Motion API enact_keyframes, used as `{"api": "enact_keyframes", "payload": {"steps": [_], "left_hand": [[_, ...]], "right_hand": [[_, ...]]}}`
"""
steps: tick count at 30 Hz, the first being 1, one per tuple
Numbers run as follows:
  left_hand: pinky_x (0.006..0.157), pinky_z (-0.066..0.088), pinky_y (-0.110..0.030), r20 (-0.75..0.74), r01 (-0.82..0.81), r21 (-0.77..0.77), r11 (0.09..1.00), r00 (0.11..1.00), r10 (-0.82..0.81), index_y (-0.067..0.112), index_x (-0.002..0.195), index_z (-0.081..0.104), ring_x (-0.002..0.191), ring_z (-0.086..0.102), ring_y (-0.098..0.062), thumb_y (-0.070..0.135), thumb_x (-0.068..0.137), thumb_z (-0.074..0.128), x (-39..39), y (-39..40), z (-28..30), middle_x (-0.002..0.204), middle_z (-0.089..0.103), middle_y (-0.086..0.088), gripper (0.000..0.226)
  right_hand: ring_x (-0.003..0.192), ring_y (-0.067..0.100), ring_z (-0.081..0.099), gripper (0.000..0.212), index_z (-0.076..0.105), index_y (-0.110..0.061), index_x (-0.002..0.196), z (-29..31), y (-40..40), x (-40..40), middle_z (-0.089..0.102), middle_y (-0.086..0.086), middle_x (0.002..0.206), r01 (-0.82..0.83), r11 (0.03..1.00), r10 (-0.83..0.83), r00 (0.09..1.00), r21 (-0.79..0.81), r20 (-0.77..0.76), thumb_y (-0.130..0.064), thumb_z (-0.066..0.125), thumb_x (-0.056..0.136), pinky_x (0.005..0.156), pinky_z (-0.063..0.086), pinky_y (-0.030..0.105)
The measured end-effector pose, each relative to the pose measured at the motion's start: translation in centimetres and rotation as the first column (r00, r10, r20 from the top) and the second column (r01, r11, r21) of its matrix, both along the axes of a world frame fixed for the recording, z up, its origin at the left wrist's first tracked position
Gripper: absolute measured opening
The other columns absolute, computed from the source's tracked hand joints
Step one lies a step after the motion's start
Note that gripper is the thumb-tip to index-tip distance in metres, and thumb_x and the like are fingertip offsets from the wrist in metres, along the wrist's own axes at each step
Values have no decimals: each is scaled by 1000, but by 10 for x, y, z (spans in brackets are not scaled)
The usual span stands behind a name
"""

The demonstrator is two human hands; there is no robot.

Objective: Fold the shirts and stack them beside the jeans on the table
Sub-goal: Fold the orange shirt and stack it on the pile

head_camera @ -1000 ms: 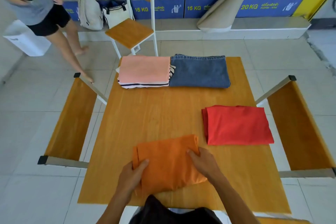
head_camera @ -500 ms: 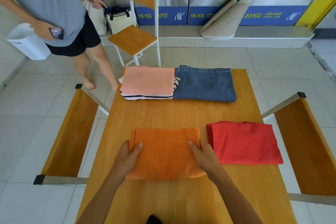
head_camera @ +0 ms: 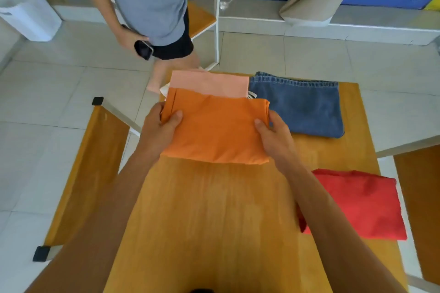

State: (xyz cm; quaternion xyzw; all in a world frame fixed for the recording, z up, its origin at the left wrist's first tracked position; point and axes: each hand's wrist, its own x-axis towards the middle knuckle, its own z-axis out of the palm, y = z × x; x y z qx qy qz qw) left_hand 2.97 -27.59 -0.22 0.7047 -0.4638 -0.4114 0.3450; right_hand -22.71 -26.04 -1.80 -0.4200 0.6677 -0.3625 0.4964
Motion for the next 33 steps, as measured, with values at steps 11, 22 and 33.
{"api": "enact_keyframes", "payload": {"steps": [11, 22, 33], "left_hand": [[99, 47, -41, 120, -13, -63, 998, 993, 20, 18, 134, 48, 117, 56, -23, 45, 88, 59, 16, -126, -21, 133, 56, -2, 54], [113, 32, -44, 192, 29, 248, 968, 978, -78, 19, 152, 25, 138, 38, -31, 56, 97, 28, 17, -134, -71, 154, 36, -7, 66], [112, 33, -45, 138, 88, 314, 945, 981, -137, 22, 152, 24, 139, 37, -30, 62, 96, 27, 26, -78, -63, 156, 34, -5, 69]], "right_hand": [[105, 18, 59, 36, 53, -21, 135, -3, -124, 20, 60, -5, 117, 30, 999, -34, 992, -33, -124, -27, 50, 99, 91, 52, 38], [103, 36, 61, 34, 52, -8, 120, -50, -124, 37, 62, 15, 116, -17, 985, 110, 822, 169, -558, -30, 44, 96, 83, 52, 47], [100, 32, 62, 35, 51, -10, 125, -60, -82, 32, 62, 12, 115, -51, 987, 126, 832, 151, -540, -29, 48, 96, 83, 53, 48]]}}
